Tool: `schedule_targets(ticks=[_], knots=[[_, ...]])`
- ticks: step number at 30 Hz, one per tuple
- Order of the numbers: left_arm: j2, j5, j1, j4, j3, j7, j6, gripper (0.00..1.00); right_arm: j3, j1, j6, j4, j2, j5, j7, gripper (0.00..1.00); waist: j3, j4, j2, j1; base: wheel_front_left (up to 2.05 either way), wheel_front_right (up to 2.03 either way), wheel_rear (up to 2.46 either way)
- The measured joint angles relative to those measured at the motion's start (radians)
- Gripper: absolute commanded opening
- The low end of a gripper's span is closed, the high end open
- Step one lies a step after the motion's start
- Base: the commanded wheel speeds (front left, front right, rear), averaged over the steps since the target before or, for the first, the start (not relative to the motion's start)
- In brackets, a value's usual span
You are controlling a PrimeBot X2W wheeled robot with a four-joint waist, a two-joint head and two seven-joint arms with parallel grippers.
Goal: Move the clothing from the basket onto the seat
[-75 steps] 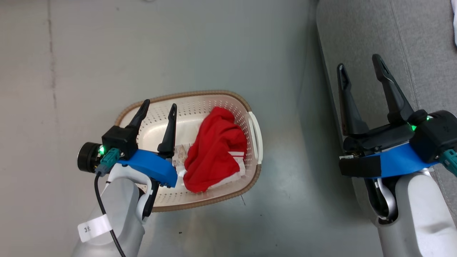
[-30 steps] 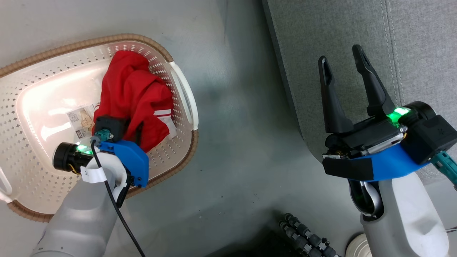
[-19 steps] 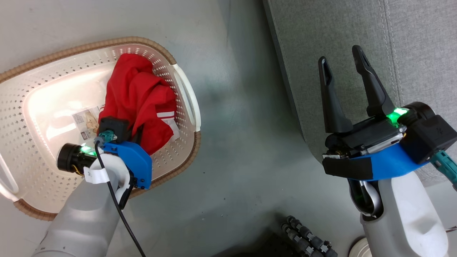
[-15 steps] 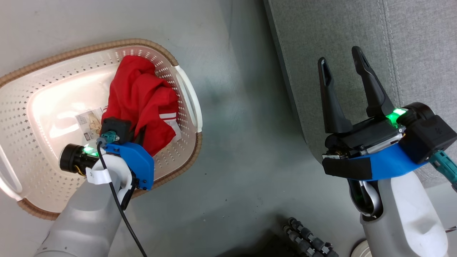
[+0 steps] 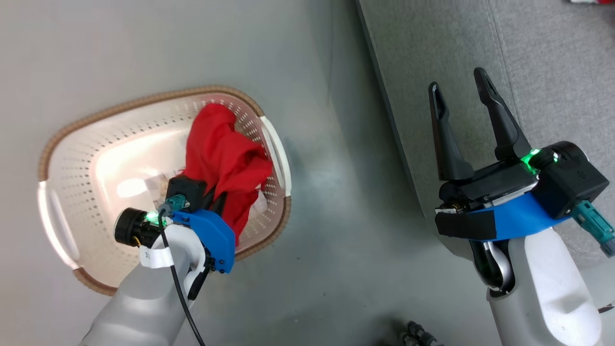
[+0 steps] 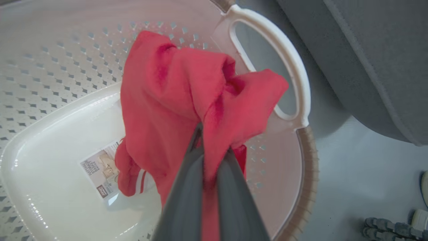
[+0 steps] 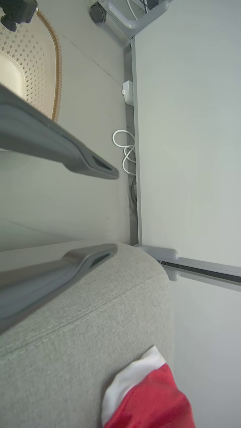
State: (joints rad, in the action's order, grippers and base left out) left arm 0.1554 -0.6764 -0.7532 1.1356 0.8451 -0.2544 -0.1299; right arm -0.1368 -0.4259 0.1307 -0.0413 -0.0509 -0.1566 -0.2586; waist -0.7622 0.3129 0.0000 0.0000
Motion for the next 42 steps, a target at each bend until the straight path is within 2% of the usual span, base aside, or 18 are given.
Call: schedule_targets(ticks=[10, 16, 29, 35, 42], knots=[[0.002, -0.074, 0.071, -0.125, 0.031, -0.007, 0.0, 0.0, 0.032, 0.047, 0.0, -0.033, 0.001, 0.015, 0.036, 1.0, 0.185, -0.076, 0.0, -0.0001, 0.0, 0.0, 0.0], [-0.004, -0.09, 0.117, -0.228, 0.03, -0.007, 0.0, 0.0, 0.06, 0.105, 0.0, -0.062, 0.001, 0.022, 0.065, 1.0, 0.309, -0.129, 0.0, -0.0002, 0.0, 0.0, 0.0], [-0.002, -0.097, 0.126, -0.435, 0.065, -0.007, 0.0, 0.0, 0.046, 0.221, 0.0, -0.115, 0.001, -0.005, 0.1, 1.0, 0.555, -0.233, 0.0001, -0.0003, 0.0, 0.0, 0.0], [-0.019, -0.071, 0.108, -0.518, 0.086, -0.007, 0.0, 0.0, 0.04, 0.256, 0.0, -0.127, 0.001, -0.014, 0.109, 1.0, 0.632, -0.287, 0.0001, -0.0003, 0.0, 0.0, 0.0], [-0.039, -0.063, 0.039, -0.555, 0.125, -0.007, 0.0, 0.0, 0.031, 0.292, 0.0, -0.141, 0.001, -0.033, 0.113, 1.0, 0.685, -0.351, 0.0001, -0.0002, 0.0, 0.0, 0.0]])
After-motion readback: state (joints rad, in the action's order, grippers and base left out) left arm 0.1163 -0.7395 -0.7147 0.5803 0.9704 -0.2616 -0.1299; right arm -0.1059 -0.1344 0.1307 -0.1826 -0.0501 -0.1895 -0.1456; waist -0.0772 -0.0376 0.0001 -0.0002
